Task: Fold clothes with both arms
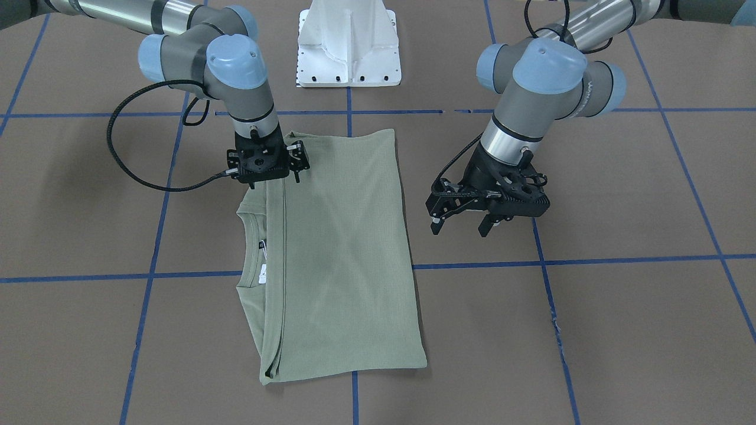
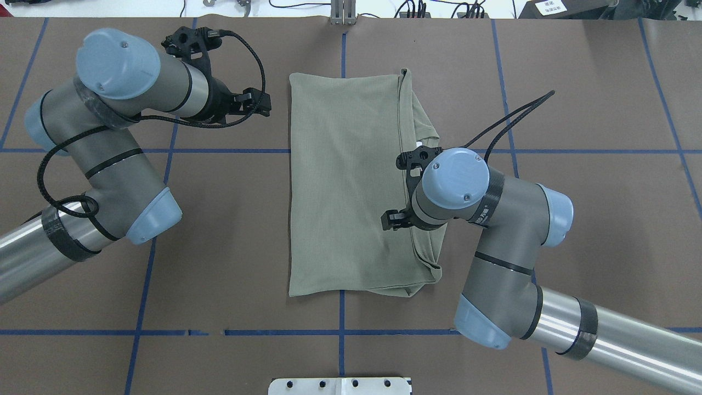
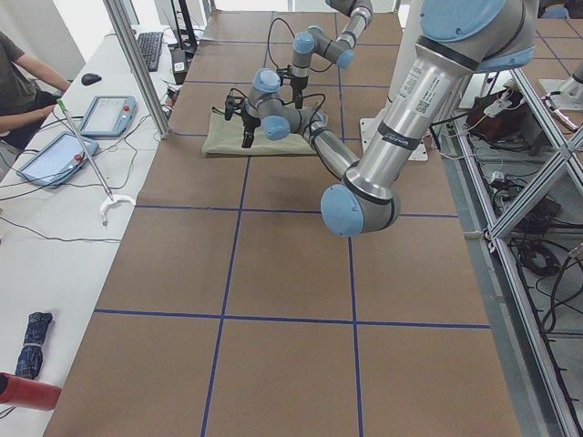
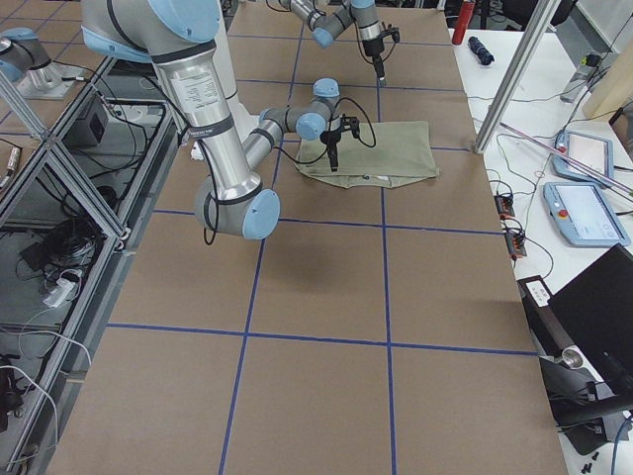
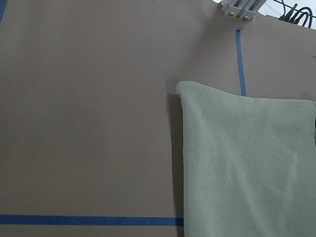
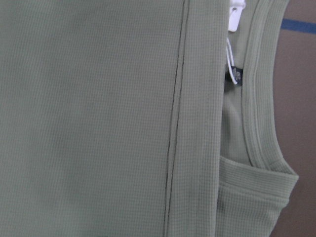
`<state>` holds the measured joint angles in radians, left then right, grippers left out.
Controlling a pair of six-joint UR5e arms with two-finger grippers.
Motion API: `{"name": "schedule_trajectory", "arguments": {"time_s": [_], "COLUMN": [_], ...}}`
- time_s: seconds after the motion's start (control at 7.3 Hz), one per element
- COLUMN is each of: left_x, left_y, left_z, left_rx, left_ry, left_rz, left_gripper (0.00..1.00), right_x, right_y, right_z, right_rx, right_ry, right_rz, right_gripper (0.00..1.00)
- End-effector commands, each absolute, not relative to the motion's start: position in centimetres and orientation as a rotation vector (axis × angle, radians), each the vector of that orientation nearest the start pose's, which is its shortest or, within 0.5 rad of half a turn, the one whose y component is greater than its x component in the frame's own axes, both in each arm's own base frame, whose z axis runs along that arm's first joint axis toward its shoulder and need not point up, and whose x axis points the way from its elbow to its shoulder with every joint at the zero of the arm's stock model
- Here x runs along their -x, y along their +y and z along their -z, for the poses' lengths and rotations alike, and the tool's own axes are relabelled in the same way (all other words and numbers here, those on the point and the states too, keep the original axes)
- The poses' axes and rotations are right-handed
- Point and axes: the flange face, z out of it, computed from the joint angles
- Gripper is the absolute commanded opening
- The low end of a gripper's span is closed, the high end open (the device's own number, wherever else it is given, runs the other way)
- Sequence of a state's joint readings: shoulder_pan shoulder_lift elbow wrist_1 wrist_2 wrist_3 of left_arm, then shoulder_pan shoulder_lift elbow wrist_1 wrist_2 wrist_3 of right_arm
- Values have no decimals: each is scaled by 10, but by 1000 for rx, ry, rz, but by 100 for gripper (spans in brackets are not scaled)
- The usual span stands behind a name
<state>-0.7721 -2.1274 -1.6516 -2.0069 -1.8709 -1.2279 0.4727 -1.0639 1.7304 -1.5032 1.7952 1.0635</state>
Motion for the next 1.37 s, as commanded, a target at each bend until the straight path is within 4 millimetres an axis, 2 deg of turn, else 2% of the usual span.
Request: {"name": "schedule_trajectory", "arguments": {"time_s": [0.0,1.23], "left_x": [-408,-410], "left_y": [-542,-541], "left_z": [-247,-247], "left_rx": [-333,-333], "left_ry": [1052,1056], "left_rz": [226,227], "left_gripper": [100,100], "right_x": [543,535], "right_y": [-383,-373], "right_z": [-307,-333], "right_rx": [-127,-35], "right_ry": [-664,-577], "right_rz": [222,258], "right_gripper": [100,100]}}
